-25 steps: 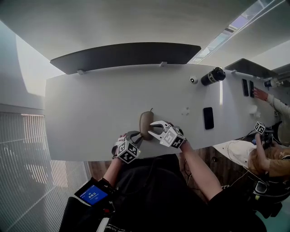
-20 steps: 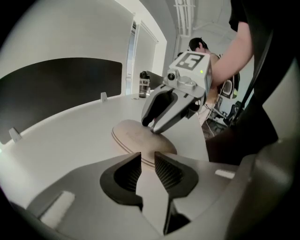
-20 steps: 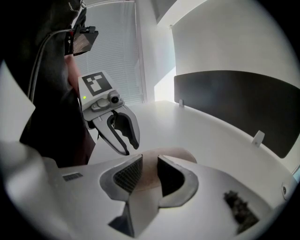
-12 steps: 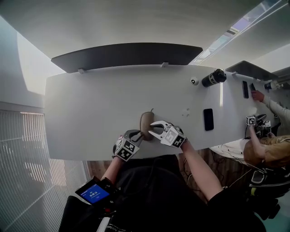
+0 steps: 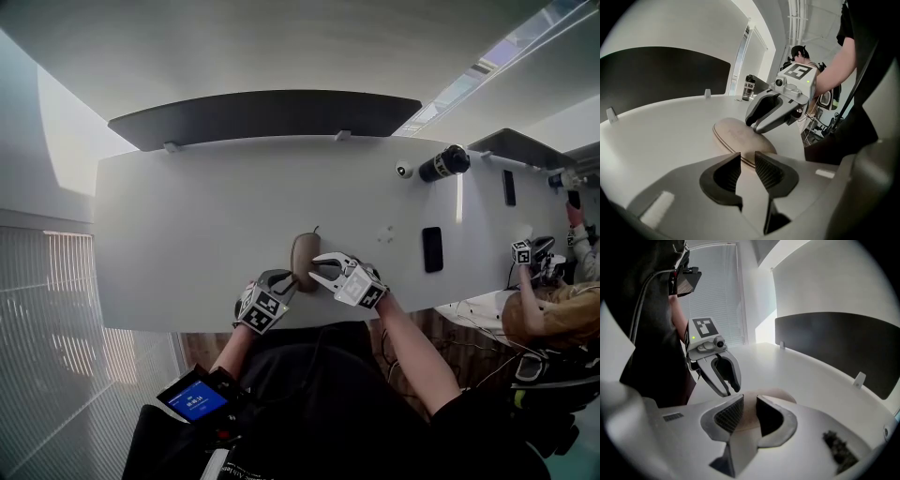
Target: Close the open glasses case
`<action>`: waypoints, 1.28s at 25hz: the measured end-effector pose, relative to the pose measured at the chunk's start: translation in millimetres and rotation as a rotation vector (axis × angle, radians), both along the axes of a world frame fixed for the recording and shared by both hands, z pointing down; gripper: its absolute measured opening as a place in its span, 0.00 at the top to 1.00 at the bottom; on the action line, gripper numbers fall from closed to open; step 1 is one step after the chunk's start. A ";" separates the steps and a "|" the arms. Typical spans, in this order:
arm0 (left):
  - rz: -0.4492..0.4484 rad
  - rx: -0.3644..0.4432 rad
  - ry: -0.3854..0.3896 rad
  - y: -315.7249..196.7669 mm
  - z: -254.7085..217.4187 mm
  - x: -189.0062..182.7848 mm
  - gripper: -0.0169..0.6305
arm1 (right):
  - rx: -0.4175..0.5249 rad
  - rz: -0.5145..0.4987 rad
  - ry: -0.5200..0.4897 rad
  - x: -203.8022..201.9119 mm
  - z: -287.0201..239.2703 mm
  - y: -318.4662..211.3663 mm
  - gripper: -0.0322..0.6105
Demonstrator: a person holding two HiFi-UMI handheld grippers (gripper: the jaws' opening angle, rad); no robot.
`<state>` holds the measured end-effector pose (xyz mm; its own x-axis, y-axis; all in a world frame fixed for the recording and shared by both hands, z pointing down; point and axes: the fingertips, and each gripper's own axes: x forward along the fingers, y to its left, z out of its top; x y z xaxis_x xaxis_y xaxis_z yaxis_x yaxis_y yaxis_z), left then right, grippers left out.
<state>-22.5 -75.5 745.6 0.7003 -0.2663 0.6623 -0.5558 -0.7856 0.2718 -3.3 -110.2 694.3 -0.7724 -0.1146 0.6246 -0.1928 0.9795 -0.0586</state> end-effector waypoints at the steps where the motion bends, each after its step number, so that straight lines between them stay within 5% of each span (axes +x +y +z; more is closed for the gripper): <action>1: 0.001 0.001 0.000 0.2 0.2 -0.1 0.82 | -0.001 0.006 0.005 0.2 -0.4 0.0 0.80; 15: 0.012 0.013 -0.010 -2.4 0.7 5.7 0.82 | -0.032 0.054 0.059 10.3 9.2 2.7 0.80; 23: -0.004 0.009 -0.040 -0.7 0.9 -5.5 0.82 | -0.076 0.556 -0.317 42.2 -64.0 -29.3 0.81; 32: 0.021 0.044 -0.079 -0.7 -1.6 -1.0 0.83 | -0.102 0.654 -0.349 58.7 -64.5 1.7 0.81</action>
<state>-23.5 -76.2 744.0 0.6523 -0.2817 0.7037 -0.5571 -0.8077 0.1931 55.4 -108.4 629.8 -0.7217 -0.5731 0.3881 -0.6877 0.6576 -0.3077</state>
